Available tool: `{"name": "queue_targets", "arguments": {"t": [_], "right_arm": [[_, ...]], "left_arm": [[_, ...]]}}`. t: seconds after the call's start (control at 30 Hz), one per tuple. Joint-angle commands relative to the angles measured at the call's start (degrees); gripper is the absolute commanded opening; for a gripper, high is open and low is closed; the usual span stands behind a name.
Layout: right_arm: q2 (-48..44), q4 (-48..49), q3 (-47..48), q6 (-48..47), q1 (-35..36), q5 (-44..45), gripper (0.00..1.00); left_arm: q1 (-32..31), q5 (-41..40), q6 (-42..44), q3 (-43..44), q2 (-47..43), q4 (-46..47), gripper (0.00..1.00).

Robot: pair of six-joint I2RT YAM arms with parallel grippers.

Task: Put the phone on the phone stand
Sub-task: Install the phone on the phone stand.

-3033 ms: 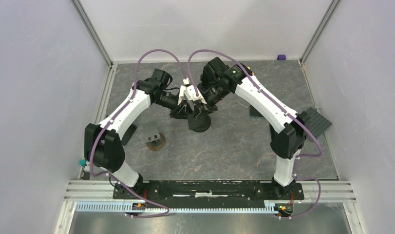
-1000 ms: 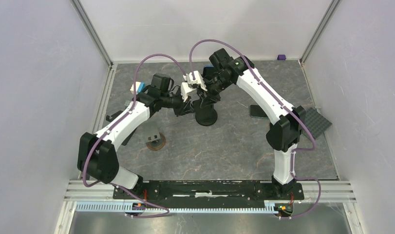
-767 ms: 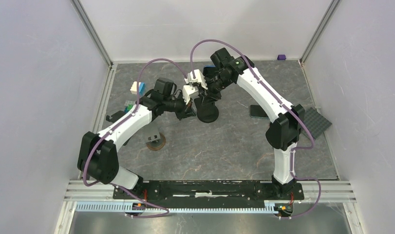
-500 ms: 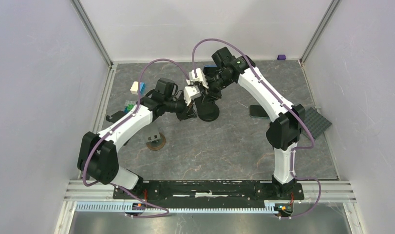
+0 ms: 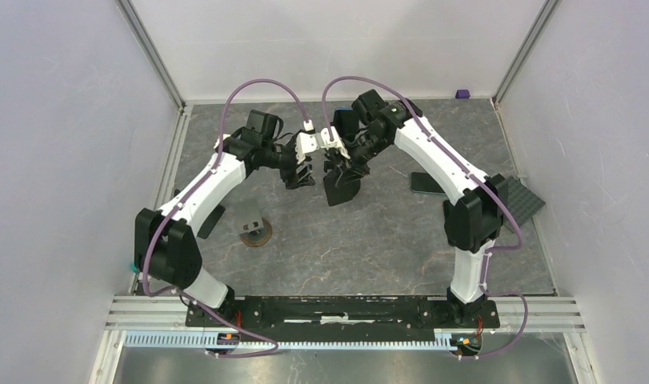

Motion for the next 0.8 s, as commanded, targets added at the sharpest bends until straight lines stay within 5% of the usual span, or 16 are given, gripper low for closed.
{"name": "queue_targets", "arguments": {"t": [0.0, 0.33, 0.77], "right_arm": [[-5.66, -0.91, -2.54, -1.39, -0.41, -2.98, 0.0], [-7.08, -0.81, -4.08, 0.68, -3.92, -2.25, 0.0], [-6.56, -0.6, -3.63, 1.86, -4.18, -2.51, 0.0]], "left_arm": [[-0.18, 6.28, 6.46, 4.4, 3.38, -0.93, 0.78], [-0.19, 13.43, -0.59, 6.18, 8.17, 6.25, 0.87], [-0.56, 18.65, -2.47, 7.7, 10.04, 6.04, 0.6]]}}
